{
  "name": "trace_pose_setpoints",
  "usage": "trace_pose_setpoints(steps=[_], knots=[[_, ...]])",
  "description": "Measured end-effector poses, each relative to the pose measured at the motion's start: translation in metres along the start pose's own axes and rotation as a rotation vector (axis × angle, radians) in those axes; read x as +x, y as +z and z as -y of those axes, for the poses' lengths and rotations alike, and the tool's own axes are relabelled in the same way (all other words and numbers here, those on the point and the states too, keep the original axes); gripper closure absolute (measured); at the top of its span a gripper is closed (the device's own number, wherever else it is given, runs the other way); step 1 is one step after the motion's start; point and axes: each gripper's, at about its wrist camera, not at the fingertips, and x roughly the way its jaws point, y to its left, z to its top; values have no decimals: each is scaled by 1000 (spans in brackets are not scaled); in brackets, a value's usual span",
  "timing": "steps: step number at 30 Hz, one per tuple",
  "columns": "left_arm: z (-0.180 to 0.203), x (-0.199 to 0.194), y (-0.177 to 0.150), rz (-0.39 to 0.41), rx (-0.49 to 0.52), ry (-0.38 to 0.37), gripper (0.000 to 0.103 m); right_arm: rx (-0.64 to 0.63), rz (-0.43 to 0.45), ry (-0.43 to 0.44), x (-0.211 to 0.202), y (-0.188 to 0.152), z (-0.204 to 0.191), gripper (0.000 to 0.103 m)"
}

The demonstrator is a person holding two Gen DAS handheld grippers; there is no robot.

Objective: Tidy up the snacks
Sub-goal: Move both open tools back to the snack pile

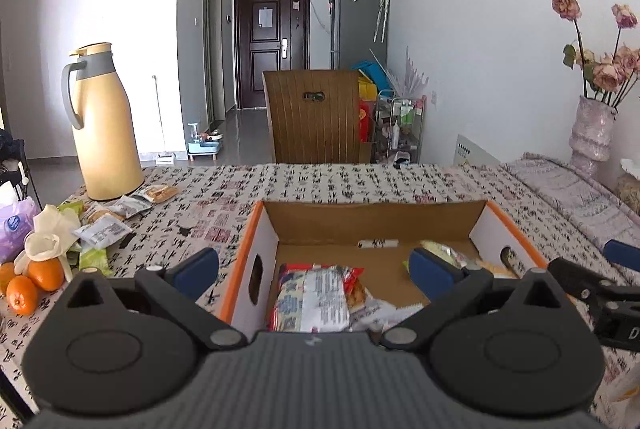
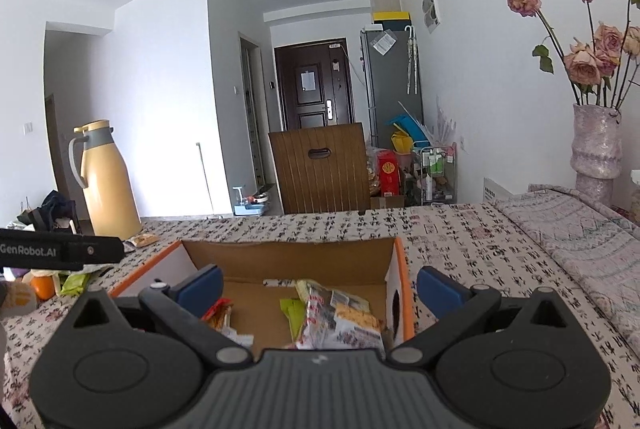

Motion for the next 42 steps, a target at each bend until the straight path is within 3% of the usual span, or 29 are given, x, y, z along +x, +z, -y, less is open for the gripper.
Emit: trace_pose_setpoints(steps=[15, 24, 38, 42], knots=[[-21, -33, -56, -44, -4, 26, 0, -5, -58, -37, -45, -44, 6, 0], [-32, -40, -96, -76, -45, 12, 0, -19, -152, -58, -61, -72, 5, 0], [-37, -33, -107, -73, -79, 7, 0, 62, -230, -94, -35, -73, 8, 0], [-38, -32, -108, -77, -88, 6, 0, 84, -299, -148, -16, -77, 9, 0]])
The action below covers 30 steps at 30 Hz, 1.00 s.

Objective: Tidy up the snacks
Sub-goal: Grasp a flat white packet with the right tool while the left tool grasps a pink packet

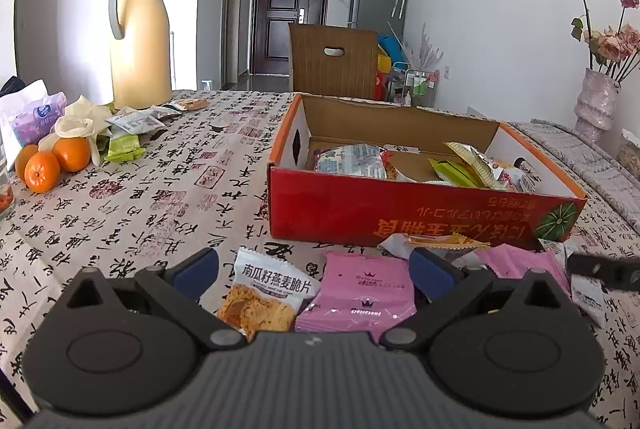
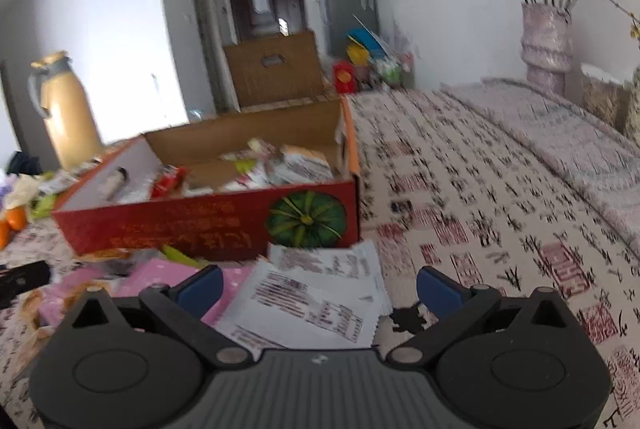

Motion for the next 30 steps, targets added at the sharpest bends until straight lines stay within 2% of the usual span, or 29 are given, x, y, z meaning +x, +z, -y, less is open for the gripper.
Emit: trace_pose_setpoints(steps=[3, 6, 12, 14, 15, 17, 20, 24, 30], knots=[[-1, 1, 0, -3, -3, -2, 0, 0, -48, -23, 9, -9, 1, 0], [-1, 2, 0, -9, -7, -4, 0, -7, -57, -32, 6, -17, 6, 2], [-1, 3, -1, -17, -8, 2, 0, -80, -42, -61, 1, -27, 7, 26], [-1, 3, -1, -17, -8, 4, 0, -103, -32, -45, -1, -29, 4, 41], [0, 3, -1, -18, -8, 5, 0, -114, -27, -34, -1, -29, 2, 45], [0, 3, -1, -20, -7, 5, 0, -131, -18, -17, -3, -30, -1, 64], [-1, 2, -1, -24, -8, 8, 0, -131, -9, -1, -6, -31, -2, 86], [-1, 0, 1, -30, -9, 9, 0, -118, 16, 21, -16, -31, -1, 95], [4, -4, 4, -56, -6, -26, 0, -105, 60, 49, -30, -30, 1, 96]])
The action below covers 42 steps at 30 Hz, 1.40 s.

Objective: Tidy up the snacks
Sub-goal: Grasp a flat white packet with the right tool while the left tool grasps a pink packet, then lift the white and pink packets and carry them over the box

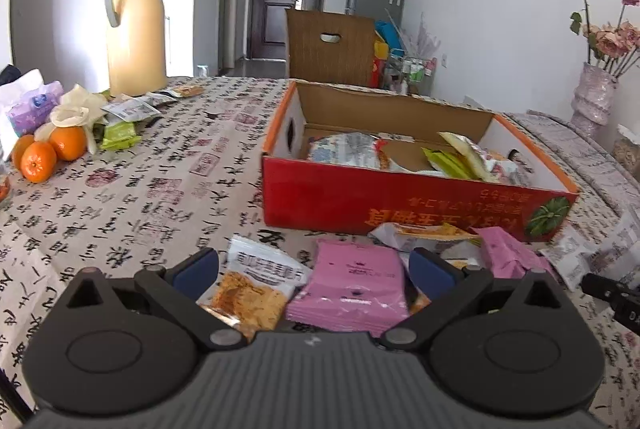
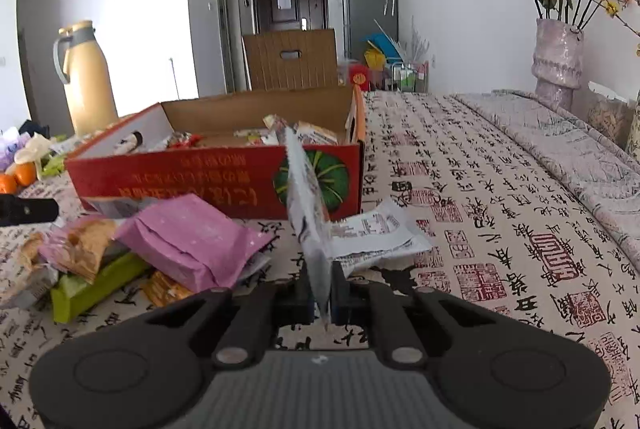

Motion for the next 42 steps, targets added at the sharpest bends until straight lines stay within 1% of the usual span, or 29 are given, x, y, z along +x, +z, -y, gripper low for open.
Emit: trace_pose_setpoints(steps=[2, 6, 9, 12, 18, 20, 22, 25, 28, 31, 34, 36, 42], knots=[[5, 0, 2, -10, 11, -5, 0, 5, 11, 6, -3, 0, 0, 96], [12, 3, 8, -38, 39, 12, 0, 16, 25, 13, -10, 0, 2, 96], [18, 11, 13, -71, 91, 50, 0, 26, 33, 15, -13, -1, 6, 96], [23, 24, 17, -123, 152, 100, 0, 34, 39, 17, -16, -3, 9, 96], [31, 40, 18, -170, 204, 76, 1, 53, 46, 14, -19, -5, 15, 96], [33, 47, 17, -191, 212, 71, 9, 57, 45, 14, -19, -5, 17, 96], [34, 51, 17, -210, 209, 48, 18, 58, 45, 16, -18, -6, 17, 96], [37, 54, 15, -217, 215, 28, 27, 63, 41, 16, -16, -7, 19, 96], [36, 57, 14, -226, 209, 16, 29, 65, 37, 20, -14, -7, 19, 96], [35, 61, 13, -240, 200, -2, 35, 66, 35, 25, -13, -7, 18, 96], [36, 61, 13, -242, 203, -11, 39, 67, 34, 27, -12, -8, 18, 96], [37, 61, 13, -240, 205, -14, 41, 68, 35, 28, -12, -8, 18, 96], [34, 58, 14, -231, 186, -12, 41, 66, 41, 31, -16, -9, 18, 96]])
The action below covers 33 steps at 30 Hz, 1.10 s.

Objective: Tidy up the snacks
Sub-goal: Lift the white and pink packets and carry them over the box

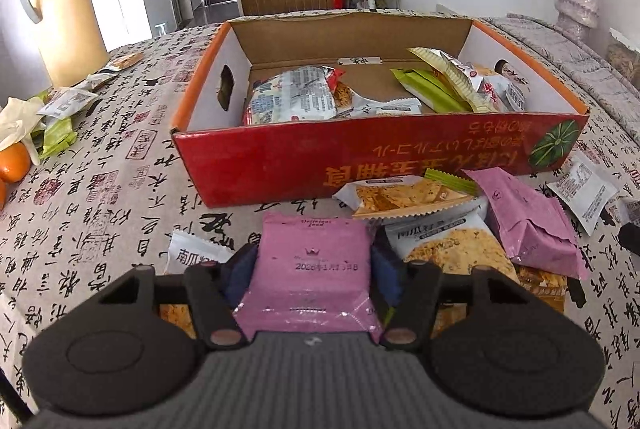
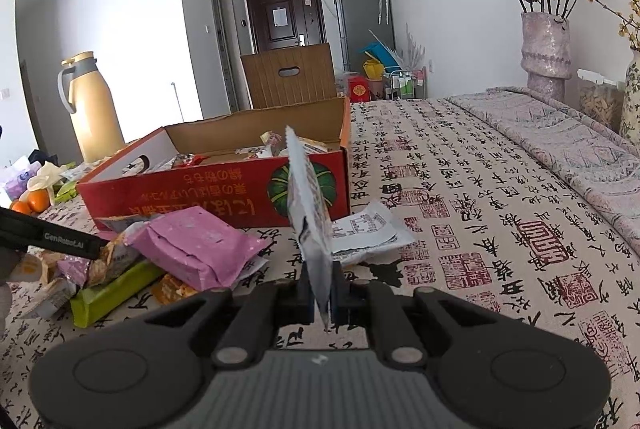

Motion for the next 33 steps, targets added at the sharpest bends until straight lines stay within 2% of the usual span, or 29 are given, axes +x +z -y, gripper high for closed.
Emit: trace_pose_setpoints(steps=[10, 18, 25, 33], knots=[[-10, -28, -3, 65, -39, 13, 40, -12, 21, 18, -10, 3, -7, 96], [-18, -58, -1, 164, -77, 11, 40, -26, 43, 50, -16, 11, -18, 96], [-16, -74, 15, 237, -100, -9, 40, -47, 86, 74, -14, 30, -32, 96], [-10, -71, 42, 284, -109, -16, 40, -88, 141, 109, 4, 62, -49, 96]])
